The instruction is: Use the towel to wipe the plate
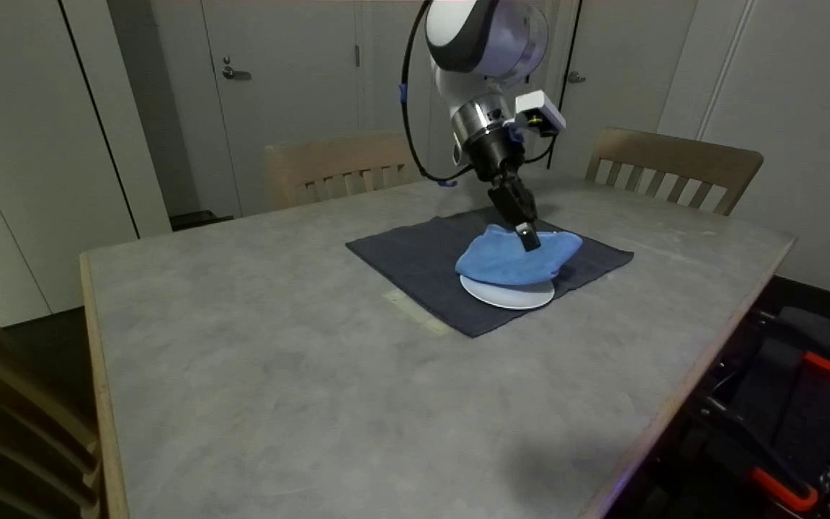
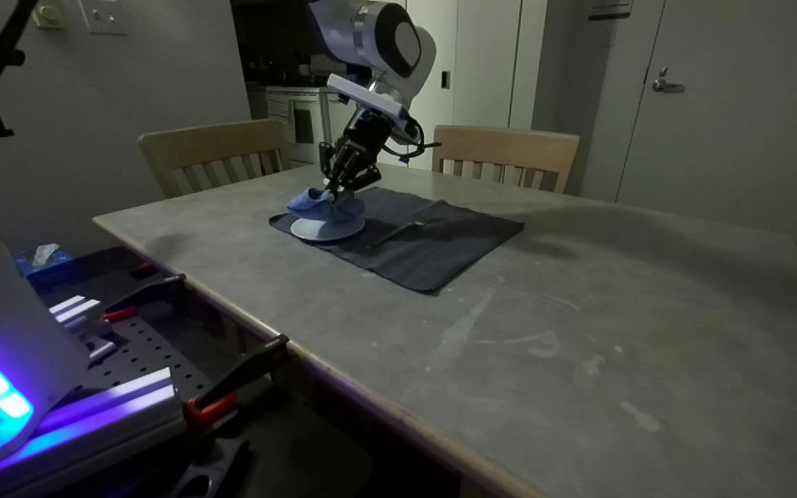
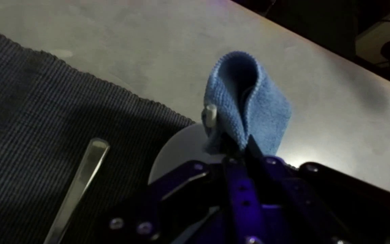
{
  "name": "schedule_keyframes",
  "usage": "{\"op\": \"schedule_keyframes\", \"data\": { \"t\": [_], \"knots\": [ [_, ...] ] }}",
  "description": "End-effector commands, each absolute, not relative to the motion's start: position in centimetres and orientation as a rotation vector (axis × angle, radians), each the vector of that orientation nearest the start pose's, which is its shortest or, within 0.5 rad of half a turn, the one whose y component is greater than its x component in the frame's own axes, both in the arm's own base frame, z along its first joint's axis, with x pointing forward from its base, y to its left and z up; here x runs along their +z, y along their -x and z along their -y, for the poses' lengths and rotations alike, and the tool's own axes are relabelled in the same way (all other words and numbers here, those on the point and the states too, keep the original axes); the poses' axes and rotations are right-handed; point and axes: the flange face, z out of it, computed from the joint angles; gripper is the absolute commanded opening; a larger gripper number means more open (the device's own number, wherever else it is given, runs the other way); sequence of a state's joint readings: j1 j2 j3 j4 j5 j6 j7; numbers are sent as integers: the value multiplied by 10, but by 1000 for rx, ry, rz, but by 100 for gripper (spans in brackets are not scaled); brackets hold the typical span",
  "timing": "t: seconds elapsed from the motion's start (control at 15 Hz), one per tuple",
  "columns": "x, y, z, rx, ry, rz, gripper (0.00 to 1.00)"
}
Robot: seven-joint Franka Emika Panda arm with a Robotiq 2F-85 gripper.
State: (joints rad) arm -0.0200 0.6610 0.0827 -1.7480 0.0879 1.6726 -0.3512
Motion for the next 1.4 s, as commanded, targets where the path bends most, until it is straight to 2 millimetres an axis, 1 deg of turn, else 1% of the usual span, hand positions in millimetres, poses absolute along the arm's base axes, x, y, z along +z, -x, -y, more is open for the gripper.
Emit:
{"op": "schedule_keyframes", "data": {
  "t": [0.0, 0.2, 0.33, 0.4, 0.53, 0.67, 0.87, 1.0, 1.13, 1.33],
  "knots": [
    [141, -556, -24, 1139, 2609, 514, 2],
    [123, -545, -13, 1245, 2584, 493, 2],
    [115, -542, -4, 1273, 2615, 432, 2],
    [113, -542, 0, 1256, 2642, 392, 2],
    [118, -551, 9, 1144, 2687, 328, 2],
    [123, -561, 12, 1056, 2725, 283, 2],
    [128, -574, 9, 949, 2751, 256, 2],
    [128, -580, 2, 901, 2749, 246, 2],
    [128, -582, -6, 900, 2746, 252, 2],
    [141, -580, -14, 884, 2751, 245, 2]
  ]
}}
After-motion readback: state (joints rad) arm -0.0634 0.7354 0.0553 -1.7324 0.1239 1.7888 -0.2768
